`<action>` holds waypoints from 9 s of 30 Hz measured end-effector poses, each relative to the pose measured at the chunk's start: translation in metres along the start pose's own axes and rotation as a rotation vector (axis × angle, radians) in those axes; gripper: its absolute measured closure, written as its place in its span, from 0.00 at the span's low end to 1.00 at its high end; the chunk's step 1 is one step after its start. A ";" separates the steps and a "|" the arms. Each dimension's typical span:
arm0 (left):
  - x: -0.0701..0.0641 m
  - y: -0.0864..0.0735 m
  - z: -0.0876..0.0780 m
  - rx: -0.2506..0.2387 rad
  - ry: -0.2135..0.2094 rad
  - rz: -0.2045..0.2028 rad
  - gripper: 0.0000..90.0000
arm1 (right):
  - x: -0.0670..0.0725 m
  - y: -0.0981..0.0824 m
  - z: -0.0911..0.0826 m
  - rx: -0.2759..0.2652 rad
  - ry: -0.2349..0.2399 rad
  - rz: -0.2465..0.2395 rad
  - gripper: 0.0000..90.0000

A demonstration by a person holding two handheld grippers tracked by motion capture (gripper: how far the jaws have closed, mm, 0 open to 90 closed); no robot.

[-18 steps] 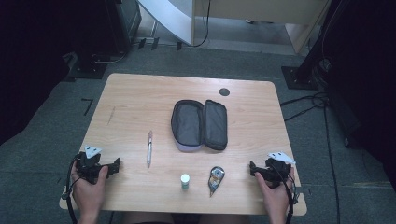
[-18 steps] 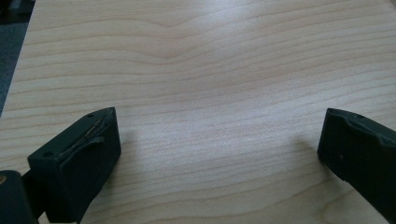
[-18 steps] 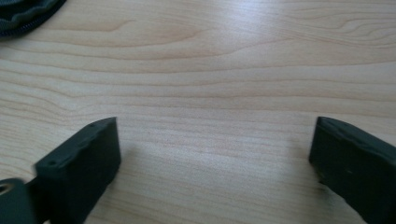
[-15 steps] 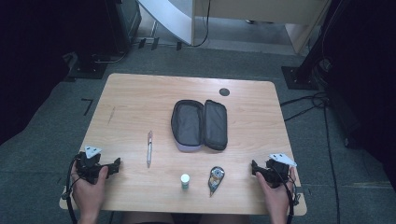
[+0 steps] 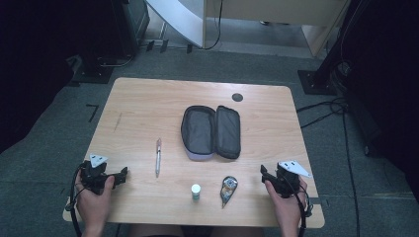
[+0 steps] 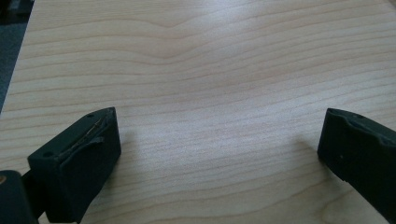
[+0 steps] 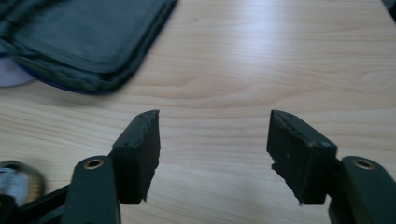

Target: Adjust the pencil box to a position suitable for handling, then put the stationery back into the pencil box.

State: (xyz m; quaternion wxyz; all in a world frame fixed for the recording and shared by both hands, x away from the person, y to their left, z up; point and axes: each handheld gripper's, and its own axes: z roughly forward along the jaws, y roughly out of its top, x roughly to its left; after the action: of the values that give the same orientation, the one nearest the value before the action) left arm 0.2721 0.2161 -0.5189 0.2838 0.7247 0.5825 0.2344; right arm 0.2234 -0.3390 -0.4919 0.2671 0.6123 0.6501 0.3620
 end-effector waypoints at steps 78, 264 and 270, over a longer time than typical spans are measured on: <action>-0.001 0.001 0.001 -0.001 -0.006 0.007 0.00 | 0.121 0.063 0.069 0.114 0.156 -0.268 1.00; -0.001 0.001 0.001 -0.002 -0.006 0.006 0.00 | 0.121 -0.034 0.005 0.222 0.085 -0.020 0.20; -0.001 0.001 0.001 0.001 -0.010 0.012 0.00 | 0.123 -0.039 0.002 0.192 0.075 -0.119 0.41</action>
State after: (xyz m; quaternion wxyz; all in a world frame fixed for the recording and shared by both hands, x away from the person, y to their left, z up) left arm 0.2728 0.2148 -0.5188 0.2849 0.7295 0.5768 0.2322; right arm 0.1881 -0.2163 -0.5124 0.2041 0.5813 0.7266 0.3042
